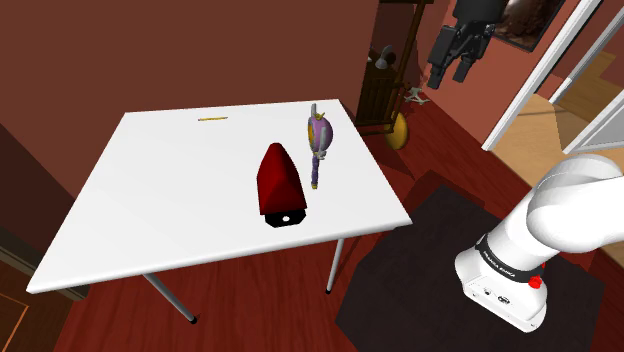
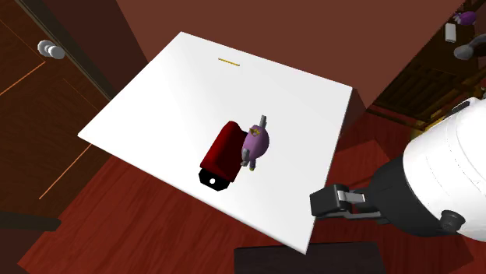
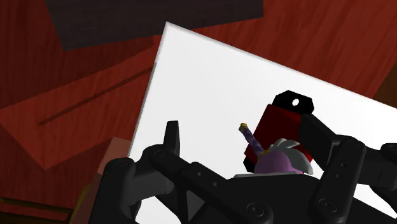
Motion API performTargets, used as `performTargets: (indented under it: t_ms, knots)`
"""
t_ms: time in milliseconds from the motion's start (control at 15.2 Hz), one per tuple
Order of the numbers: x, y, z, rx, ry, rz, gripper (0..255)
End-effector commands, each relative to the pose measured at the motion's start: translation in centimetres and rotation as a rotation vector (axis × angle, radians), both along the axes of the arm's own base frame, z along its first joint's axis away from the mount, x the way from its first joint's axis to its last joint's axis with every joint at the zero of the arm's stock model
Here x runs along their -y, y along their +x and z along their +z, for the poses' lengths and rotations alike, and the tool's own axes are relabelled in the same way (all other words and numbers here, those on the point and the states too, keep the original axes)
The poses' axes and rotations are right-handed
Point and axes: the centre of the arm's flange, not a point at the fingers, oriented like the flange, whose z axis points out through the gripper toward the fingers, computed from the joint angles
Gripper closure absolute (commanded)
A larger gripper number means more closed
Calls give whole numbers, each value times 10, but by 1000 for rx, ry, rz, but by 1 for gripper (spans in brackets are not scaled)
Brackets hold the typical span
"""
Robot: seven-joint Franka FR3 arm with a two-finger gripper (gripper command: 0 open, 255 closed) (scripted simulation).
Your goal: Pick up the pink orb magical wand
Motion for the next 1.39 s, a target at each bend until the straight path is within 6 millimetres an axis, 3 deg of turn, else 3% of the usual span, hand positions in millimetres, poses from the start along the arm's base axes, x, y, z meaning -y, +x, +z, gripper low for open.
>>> performTargets:
  t_ms: [0,660,1320]
  knots:
    - [0,0,0,0,0,0,0]
    - [-87,84,-56,28,-54,-138,0]
    - [-158,181,-114,56,-108,-276,0]
